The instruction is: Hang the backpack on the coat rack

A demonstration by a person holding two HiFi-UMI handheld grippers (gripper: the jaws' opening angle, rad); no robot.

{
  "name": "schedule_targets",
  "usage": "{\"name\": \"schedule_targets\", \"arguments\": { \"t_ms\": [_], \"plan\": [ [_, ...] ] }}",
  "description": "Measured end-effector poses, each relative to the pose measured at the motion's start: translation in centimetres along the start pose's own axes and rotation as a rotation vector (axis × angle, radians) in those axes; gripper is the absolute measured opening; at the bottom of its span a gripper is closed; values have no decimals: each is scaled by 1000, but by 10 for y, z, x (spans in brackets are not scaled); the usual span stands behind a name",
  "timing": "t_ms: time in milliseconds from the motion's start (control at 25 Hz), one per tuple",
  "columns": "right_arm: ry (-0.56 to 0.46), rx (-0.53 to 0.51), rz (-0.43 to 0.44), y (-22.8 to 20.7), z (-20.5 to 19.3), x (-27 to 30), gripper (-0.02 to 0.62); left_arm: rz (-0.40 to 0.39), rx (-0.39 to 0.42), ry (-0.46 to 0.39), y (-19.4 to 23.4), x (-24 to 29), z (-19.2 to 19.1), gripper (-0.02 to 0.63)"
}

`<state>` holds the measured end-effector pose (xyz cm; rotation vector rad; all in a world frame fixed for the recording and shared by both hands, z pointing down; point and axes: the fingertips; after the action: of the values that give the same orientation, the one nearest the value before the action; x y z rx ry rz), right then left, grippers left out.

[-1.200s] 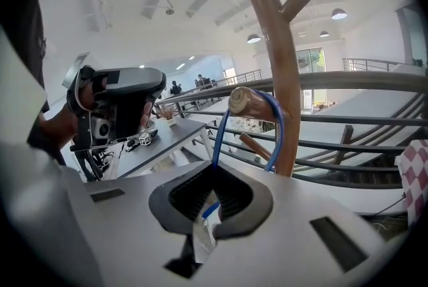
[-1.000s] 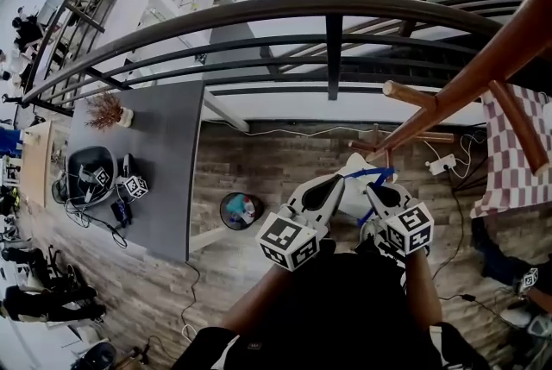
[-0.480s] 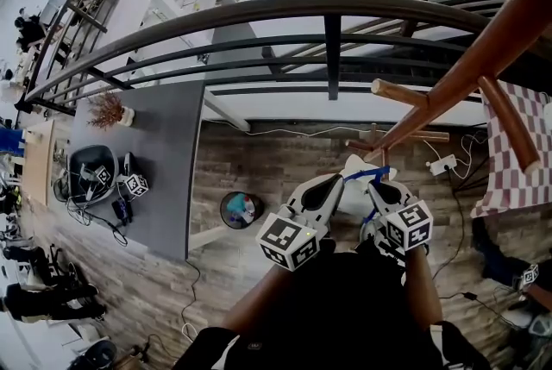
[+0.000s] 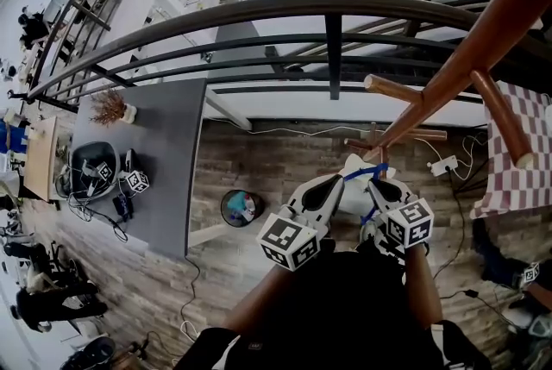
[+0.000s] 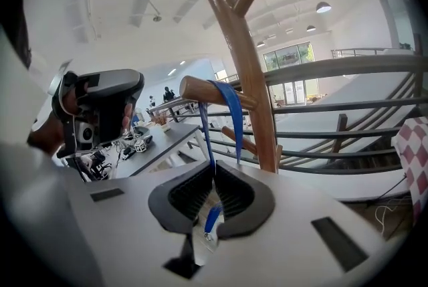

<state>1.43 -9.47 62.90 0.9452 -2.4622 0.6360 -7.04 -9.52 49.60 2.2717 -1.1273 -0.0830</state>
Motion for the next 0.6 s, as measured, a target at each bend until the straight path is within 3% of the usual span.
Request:
{"name": "schedule_targets", "arguments": {
  "t_ms": [320, 600],
  "plan": [
    [-86, 42, 4, -8, 14, -13, 21, 4, -6, 2, -3, 3, -6, 8],
    [-75, 40, 2, -11, 9, -17, 21, -4, -6, 8, -9, 8, -10, 8]
  ]
}}
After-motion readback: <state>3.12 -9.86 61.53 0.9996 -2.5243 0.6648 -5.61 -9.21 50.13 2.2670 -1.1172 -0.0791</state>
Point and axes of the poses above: the fingertips, and each gripper's own axes: x forward along the fingers, y to its left, z out of its top, and after that the axes turned 6 degrees about -x, right-handed
